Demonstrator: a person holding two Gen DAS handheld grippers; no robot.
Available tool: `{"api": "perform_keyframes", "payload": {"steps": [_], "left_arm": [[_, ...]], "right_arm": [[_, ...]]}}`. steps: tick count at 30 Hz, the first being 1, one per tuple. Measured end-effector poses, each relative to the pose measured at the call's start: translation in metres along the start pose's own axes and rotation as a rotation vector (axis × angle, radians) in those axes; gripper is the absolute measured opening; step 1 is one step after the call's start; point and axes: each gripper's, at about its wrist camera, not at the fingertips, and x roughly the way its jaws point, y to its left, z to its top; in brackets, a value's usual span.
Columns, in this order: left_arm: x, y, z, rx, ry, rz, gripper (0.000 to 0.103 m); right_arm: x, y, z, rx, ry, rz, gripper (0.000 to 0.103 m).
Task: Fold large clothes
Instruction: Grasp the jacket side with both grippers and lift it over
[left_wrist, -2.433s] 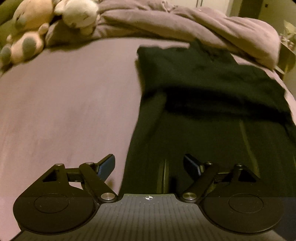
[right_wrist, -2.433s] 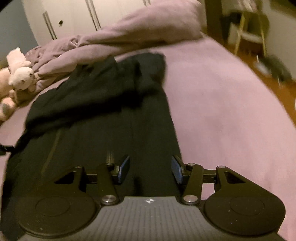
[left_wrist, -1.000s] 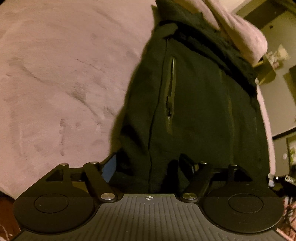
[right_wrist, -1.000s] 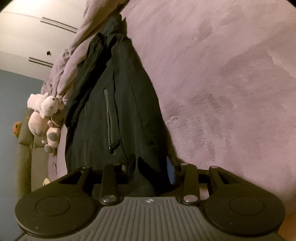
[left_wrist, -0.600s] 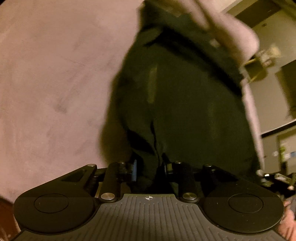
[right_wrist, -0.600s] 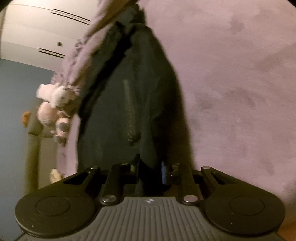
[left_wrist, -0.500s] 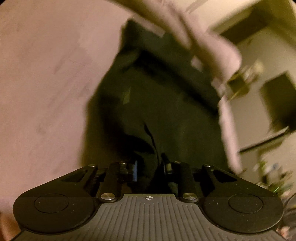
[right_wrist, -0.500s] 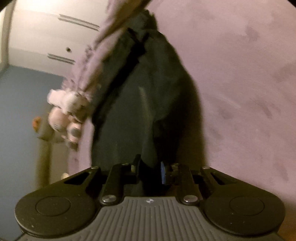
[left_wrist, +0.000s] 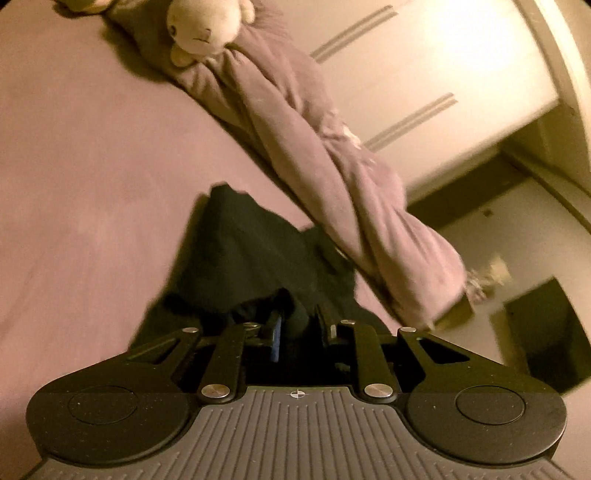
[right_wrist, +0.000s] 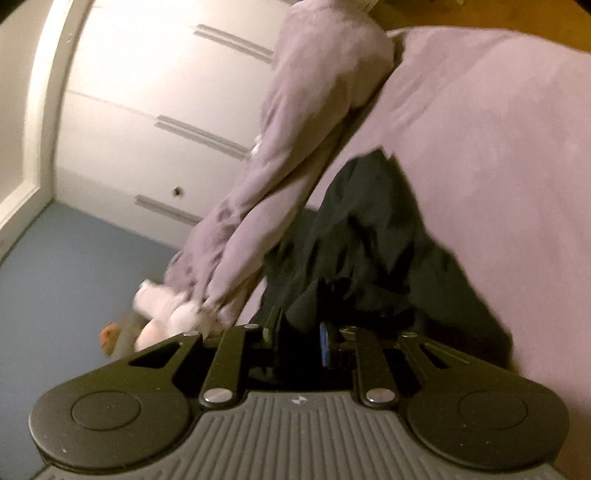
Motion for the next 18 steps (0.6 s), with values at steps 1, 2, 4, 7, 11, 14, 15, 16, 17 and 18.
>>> {"api": "perform_keyframes", "payload": {"steps": [1,2,4,7,11,14,15,16,17,18], "left_arm": [[0.013,0.001,0.004,0.002,-0.014,0.026,0.021],[0.022,0.004,0.008,0.01,-0.016,0.047,0.021],[0.044,0.005,0.013,0.046,-0.007,0.103,0.022],[0.065,0.006,0.014,0.1,0.008,0.157,0.029],[0.062,0.024,0.029,0.028,-0.085,0.182,0.04],[0.054,0.033,0.04,0.087,-0.083,0.204,0.042],[0.053,0.033,0.04,0.132,-0.073,0.212,0.045],[0.054,0.034,0.037,0.179,-0.059,0.216,0.049],[0.055,0.034,0.035,0.208,-0.042,0.209,0.051],[0.058,0.034,0.032,0.232,-0.02,0.196,0.054]], "right_arm": [[0.011,0.001,0.006,-0.004,-0.015,-0.017,0.018],[0.025,0.001,0.013,-0.009,-0.031,-0.037,0.018],[0.044,0.001,0.023,-0.021,-0.049,-0.07,0.018],[0.065,-0.01,0.027,-0.047,-0.051,-0.134,0.019],[0.075,-0.019,0.035,-0.053,-0.052,-0.161,0.021],[0.066,-0.019,0.038,-0.086,-0.076,-0.148,0.023],[0.063,-0.018,0.039,-0.104,-0.086,-0.146,0.025],[0.057,-0.021,0.04,-0.093,-0.103,-0.121,0.028],[0.05,-0.029,0.042,-0.027,-0.133,-0.069,0.032],[0.043,-0.038,0.043,0.038,-0.172,-0.03,0.05]]}}
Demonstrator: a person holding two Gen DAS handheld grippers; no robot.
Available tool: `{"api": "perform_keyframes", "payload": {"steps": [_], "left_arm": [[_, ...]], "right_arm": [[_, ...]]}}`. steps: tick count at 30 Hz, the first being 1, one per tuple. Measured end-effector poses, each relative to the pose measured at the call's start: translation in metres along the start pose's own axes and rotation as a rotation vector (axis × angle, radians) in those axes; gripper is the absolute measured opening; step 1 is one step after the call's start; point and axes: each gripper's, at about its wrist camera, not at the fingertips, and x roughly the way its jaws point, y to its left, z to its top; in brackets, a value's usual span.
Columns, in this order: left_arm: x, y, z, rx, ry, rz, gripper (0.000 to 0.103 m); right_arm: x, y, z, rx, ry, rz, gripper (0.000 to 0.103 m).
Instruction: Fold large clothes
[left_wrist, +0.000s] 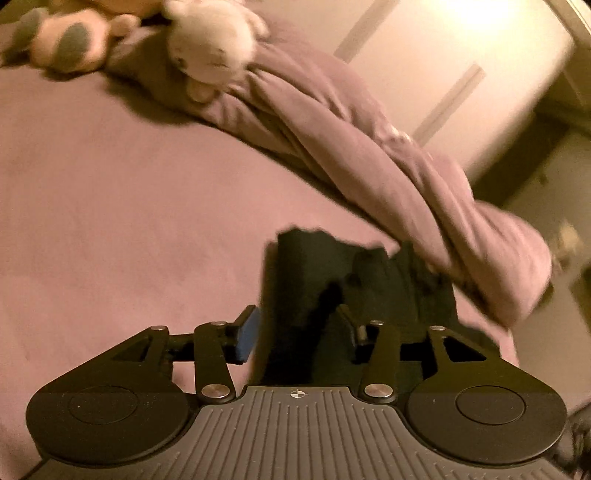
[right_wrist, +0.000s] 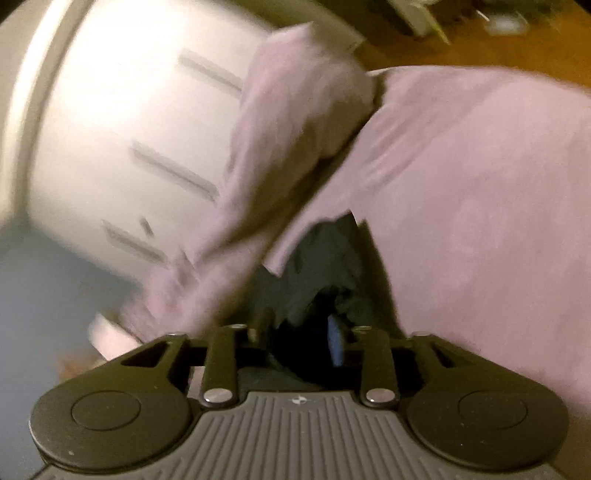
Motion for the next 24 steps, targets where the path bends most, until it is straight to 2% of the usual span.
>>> {"api": "perform_keyframes", "payload": {"steps": [1,2,3,5,6,9,11,14,15,16,18,20,21,24], "left_arm": [[0.006,-0.002,-0.001,0.023,0.021,-0.015,0.055],[0.012,-0.006,-0.004,0.054,0.045,-0.03,0.056],[0.016,-0.01,-0.006,0.077,0.057,-0.039,0.056],[0.025,-0.022,-0.008,0.134,0.069,-0.069,0.059],[0.031,-0.03,-0.008,0.164,0.076,-0.083,0.06],[0.047,-0.054,-0.005,0.243,0.085,-0.071,0.07],[0.057,-0.066,-0.004,0.28,0.108,-0.062,0.071],[0.071,-0.078,-0.004,0.315,0.14,-0.028,0.07],[0.074,-0.081,-0.005,0.331,0.143,-0.014,0.063],[0.075,-0.082,-0.006,0.348,0.143,0.003,0.051],[0.077,-0.084,-0.007,0.369,0.138,0.042,0.039],[0.076,-0.082,-0.008,0.373,0.136,0.034,0.021],[0.075,-0.083,-0.009,0.382,0.135,0.031,0.016],[0.058,-0.089,-0.011,0.413,0.081,0.008,0.012]], "right_arm": [[-0.008,-0.006,0.002,0.036,-0.052,0.005,0.066],[-0.015,-0.005,0.003,-0.005,-0.095,-0.019,0.067],[-0.016,0.002,0.003,-0.107,-0.096,-0.075,0.067],[-0.012,0.016,-0.002,-0.291,-0.048,-0.17,0.067],[-0.009,0.02,-0.006,-0.356,-0.02,-0.183,0.067],[0.005,0.028,-0.014,-0.463,0.032,-0.223,0.067],[0.014,0.033,-0.015,-0.504,0.041,-0.234,0.067],[0.031,0.041,-0.015,-0.543,0.031,-0.24,0.067],[0.037,0.043,-0.015,-0.556,0.035,-0.243,0.066],[0.039,0.043,-0.017,-0.568,0.04,-0.243,0.062],[0.049,0.045,-0.02,-0.581,0.064,-0.258,0.05],[0.057,0.043,-0.022,-0.588,0.078,-0.276,0.031],[0.059,0.043,-0.025,-0.6,0.078,-0.298,0.013],[0.049,0.045,-0.031,-0.624,0.031,-0.309,0.008]]}}
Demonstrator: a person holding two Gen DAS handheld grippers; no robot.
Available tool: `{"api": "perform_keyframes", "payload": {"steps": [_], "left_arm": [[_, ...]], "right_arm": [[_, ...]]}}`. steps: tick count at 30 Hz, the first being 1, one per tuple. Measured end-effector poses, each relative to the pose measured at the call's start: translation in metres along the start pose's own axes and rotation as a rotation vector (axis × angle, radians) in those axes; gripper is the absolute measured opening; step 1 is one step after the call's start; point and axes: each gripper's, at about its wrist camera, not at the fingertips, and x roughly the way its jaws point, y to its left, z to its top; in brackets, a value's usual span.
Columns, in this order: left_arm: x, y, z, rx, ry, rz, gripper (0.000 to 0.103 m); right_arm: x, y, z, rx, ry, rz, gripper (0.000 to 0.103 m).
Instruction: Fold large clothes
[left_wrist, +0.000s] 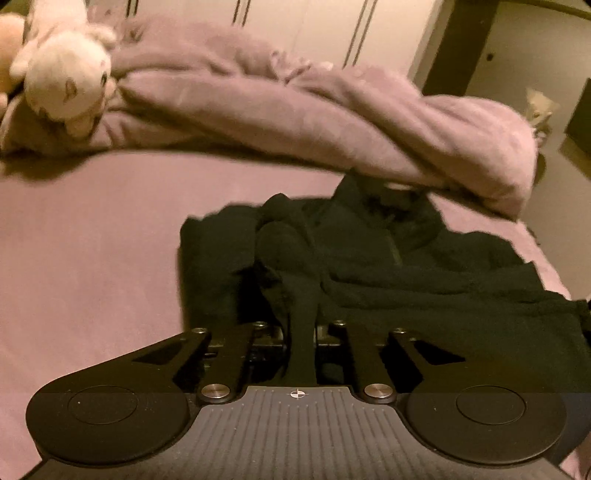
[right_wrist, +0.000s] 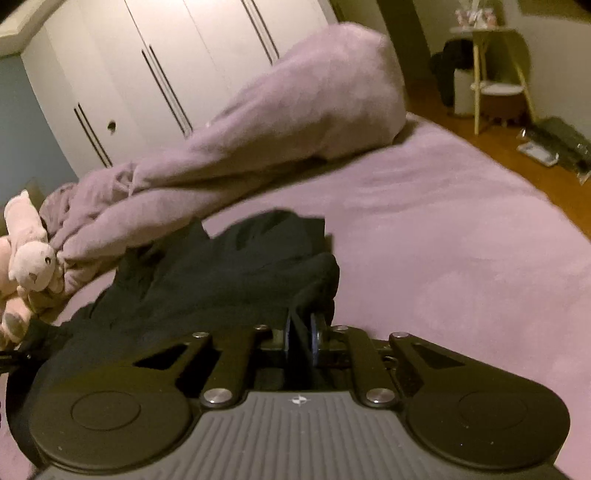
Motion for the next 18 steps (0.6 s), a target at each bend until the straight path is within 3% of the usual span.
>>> {"api": "perform_keyframes", "payload": {"steps": [4,8,12,15,18], "left_arm": [[-0.033,-0.002,0.014,-0.022,-0.073,-0.024,0.011],[-0.052,-0.005,0.041,-0.04,-0.141,-0.011,0.011],[-0.045,-0.01,0.071,-0.009,-0.179,0.053,0.011],[-0.025,-0.013,0.093,0.046,-0.205,0.125,0.011],[0.003,-0.009,0.112,0.031,-0.214,0.16,0.011]], "right_arm": [[-0.033,0.018,0.009,-0.078,-0.102,0.027,0.007],[-0.043,0.037,0.035,-0.078,-0.165,0.05,0.006],[-0.023,0.06,0.07,-0.084,-0.19,0.036,0.006],[0.005,0.077,0.098,-0.098,-0.196,0.015,0.006],[0.039,0.09,0.122,-0.099,-0.197,-0.02,0.006]]}}
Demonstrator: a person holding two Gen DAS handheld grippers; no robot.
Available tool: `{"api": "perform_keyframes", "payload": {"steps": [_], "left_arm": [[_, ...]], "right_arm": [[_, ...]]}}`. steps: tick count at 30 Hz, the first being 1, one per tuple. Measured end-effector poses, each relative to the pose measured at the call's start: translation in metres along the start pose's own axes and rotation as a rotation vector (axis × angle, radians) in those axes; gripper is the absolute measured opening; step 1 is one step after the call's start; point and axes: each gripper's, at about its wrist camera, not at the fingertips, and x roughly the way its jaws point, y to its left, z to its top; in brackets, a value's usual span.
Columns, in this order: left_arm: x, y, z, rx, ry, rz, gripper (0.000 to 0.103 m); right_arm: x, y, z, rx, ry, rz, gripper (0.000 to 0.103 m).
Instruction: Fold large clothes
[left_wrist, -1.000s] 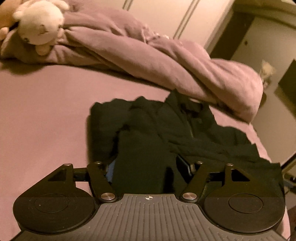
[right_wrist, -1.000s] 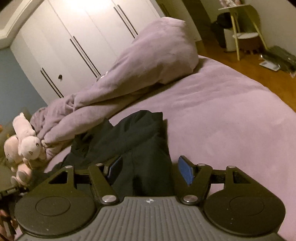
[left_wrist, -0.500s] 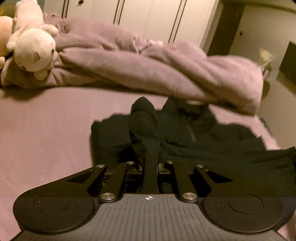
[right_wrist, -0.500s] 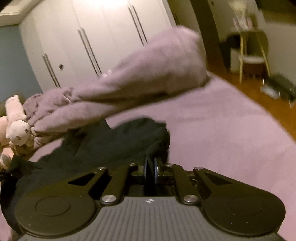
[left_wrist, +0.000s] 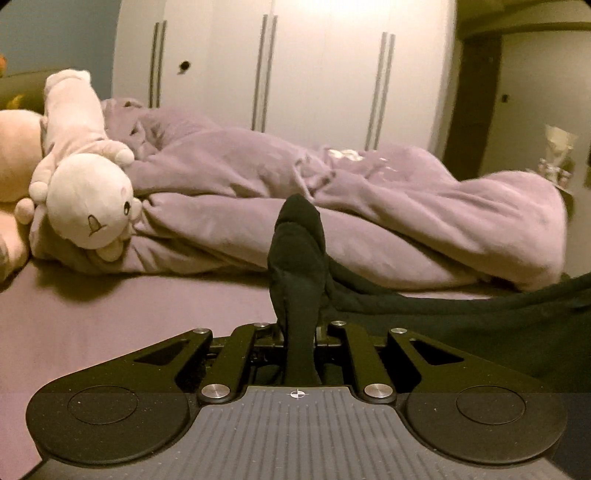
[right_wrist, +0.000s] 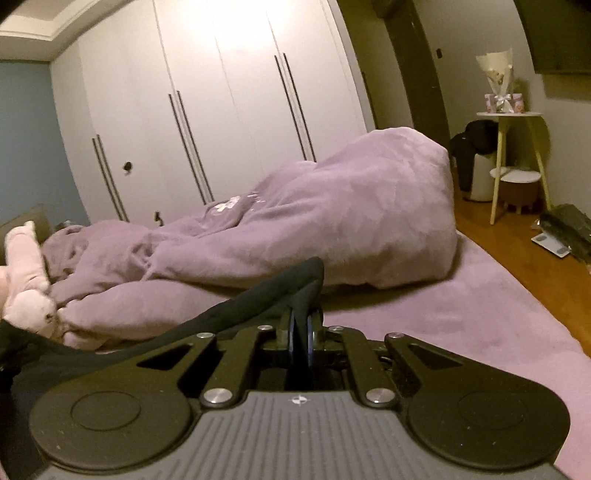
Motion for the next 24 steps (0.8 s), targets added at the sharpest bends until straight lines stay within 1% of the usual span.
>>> {"api": "perform_keyframes", "payload": {"steps": [3,6,9,11,12,15,17,19,20,21,22,23,24], "left_arm": [[0.032,0.001,0.008,-0.009,0.003,0.033,0.011],[0.065,-0.002,0.005,-0.009,0.007,0.089,0.012],[0.093,-0.012,-0.015,0.014,0.025,0.152,0.012],[0.108,-0.02,-0.032,0.041,0.033,0.209,0.012],[0.113,-0.021,-0.04,0.038,0.028,0.231,0.013],[0.128,-0.022,-0.059,0.048,0.006,0.259,0.017],[0.137,-0.016,-0.067,0.012,0.002,0.249,0.019],[0.146,-0.011,-0.072,-0.012,0.02,0.251,0.026],[0.15,-0.01,-0.074,-0.02,0.033,0.249,0.027],[0.152,-0.009,-0.076,-0.033,0.041,0.252,0.032],[0.155,-0.006,-0.079,-0.044,0.048,0.254,0.04],[0.158,-0.004,-0.08,-0.058,0.067,0.255,0.046],[0.161,-0.001,-0.081,-0.073,0.086,0.267,0.06]], "right_arm": [[0.037,0.006,0.007,-0.002,0.013,-0.035,0.006],[0.07,0.006,0.004,0.001,0.025,-0.08,0.006],[0.102,0.003,-0.01,0.022,0.055,-0.129,0.006],[0.12,0.003,-0.024,0.002,0.077,-0.169,0.006],[0.129,0.004,-0.033,-0.019,0.086,-0.187,0.006],[0.145,0.002,-0.054,-0.056,0.082,-0.225,0.006],[0.154,-0.002,-0.068,-0.054,0.08,-0.238,0.007],[0.163,-0.008,-0.08,-0.042,0.089,-0.25,0.007],[0.166,-0.01,-0.085,-0.035,0.091,-0.25,0.007],[0.17,-0.012,-0.089,-0.025,0.097,-0.251,0.008],[0.173,-0.013,-0.091,-0.022,0.103,-0.252,0.008],[0.175,-0.015,-0.094,-0.017,0.104,-0.251,0.009],[0.176,-0.017,-0.095,-0.009,0.109,-0.252,0.01]]}}
